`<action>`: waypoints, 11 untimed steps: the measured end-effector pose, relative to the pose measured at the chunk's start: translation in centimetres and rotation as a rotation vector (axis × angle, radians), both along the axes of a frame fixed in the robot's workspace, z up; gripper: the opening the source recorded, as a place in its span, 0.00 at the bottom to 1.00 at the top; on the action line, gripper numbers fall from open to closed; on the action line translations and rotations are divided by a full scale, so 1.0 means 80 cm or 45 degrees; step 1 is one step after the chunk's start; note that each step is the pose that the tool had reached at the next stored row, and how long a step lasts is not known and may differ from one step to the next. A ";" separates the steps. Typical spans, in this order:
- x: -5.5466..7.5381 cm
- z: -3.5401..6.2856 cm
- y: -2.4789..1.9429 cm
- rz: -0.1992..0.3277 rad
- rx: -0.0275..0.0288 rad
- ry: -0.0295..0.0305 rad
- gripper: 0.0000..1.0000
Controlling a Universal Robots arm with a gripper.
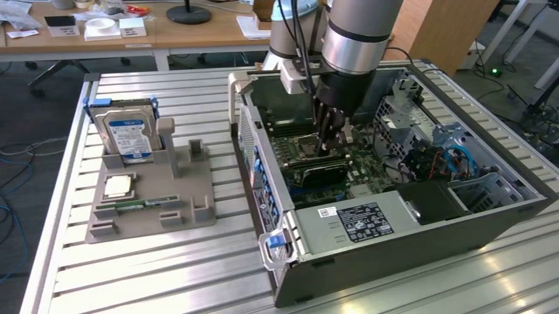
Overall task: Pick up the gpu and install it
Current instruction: 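Press down on the gpu until it lock into place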
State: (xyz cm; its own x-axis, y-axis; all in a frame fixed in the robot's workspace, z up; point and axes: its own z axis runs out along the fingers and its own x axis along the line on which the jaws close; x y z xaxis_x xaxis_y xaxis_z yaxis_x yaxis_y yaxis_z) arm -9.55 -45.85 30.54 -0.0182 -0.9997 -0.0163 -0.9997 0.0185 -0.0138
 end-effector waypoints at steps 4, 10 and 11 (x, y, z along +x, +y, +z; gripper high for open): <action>0.000 0.000 0.0000 0.000 0.0000 0.0000 0.11; 0.000 -0.002 0.0000 0.000 0.0000 0.0000 0.11; 0.000 -0.003 0.0000 0.000 -0.0001 0.0001 0.11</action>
